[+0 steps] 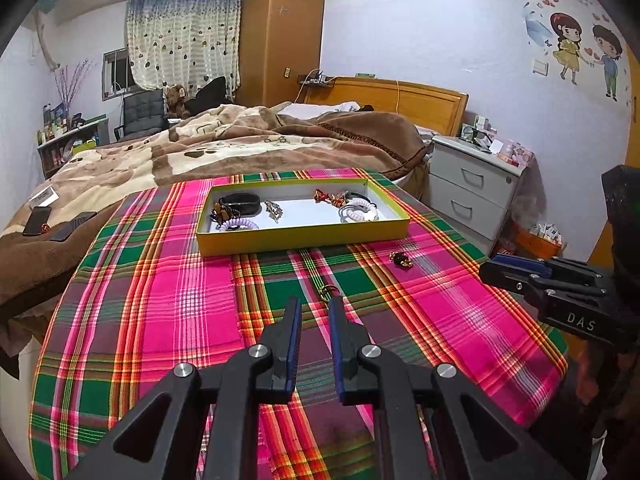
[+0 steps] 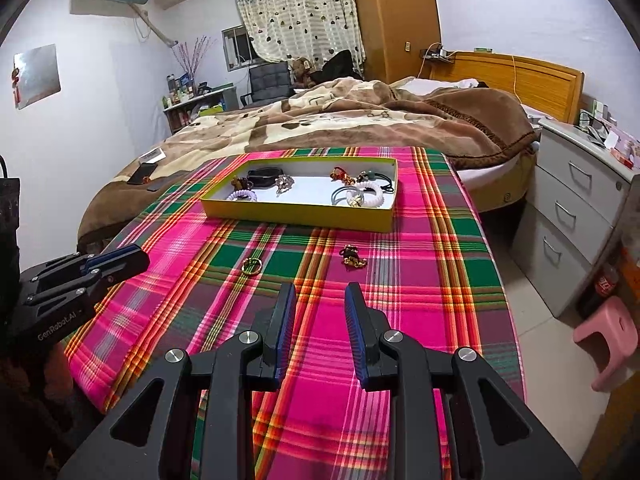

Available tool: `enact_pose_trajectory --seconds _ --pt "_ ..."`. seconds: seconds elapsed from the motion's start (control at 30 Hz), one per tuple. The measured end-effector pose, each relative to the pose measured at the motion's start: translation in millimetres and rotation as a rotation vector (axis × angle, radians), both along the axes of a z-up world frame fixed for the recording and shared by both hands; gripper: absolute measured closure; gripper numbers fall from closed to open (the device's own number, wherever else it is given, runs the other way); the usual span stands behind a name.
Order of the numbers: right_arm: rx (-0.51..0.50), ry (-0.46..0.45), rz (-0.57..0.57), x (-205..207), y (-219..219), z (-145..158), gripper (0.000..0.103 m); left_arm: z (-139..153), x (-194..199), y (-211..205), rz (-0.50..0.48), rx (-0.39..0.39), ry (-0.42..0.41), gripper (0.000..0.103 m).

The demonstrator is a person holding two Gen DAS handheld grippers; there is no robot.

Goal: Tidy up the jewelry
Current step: 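Grasp the gold ring with the left tool while the right tool grasps the gold charm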

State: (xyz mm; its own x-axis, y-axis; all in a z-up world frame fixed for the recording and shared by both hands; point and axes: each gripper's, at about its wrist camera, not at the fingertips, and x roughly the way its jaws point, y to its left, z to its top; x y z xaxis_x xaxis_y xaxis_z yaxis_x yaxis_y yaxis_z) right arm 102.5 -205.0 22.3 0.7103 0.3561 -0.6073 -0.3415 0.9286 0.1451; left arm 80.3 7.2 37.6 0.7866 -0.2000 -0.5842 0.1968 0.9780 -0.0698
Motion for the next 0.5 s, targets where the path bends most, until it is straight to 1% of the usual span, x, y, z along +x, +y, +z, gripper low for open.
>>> enact_pose_trajectory --seconds 0.13,0.17,0.27,0.5 --pt "-0.006 0.011 0.005 10.5 1.6 -2.1 0.076 -4.8 10.0 -3.0 -0.009 0.007 0.013 0.083" --pt "-0.011 0.015 0.007 13.8 2.3 -3.0 0.075 -5.8 13.0 -3.4 -0.011 0.008 0.016 0.083" --pt "-0.013 0.019 0.009 22.2 3.5 -4.5 0.066 -9.3 23.7 -6.2 -0.011 0.011 0.024 0.083" --pt "-0.035 0.038 0.011 44.7 7.1 -11.1 0.065 -19.3 52.4 -11.9 -0.033 0.008 0.075 0.082"
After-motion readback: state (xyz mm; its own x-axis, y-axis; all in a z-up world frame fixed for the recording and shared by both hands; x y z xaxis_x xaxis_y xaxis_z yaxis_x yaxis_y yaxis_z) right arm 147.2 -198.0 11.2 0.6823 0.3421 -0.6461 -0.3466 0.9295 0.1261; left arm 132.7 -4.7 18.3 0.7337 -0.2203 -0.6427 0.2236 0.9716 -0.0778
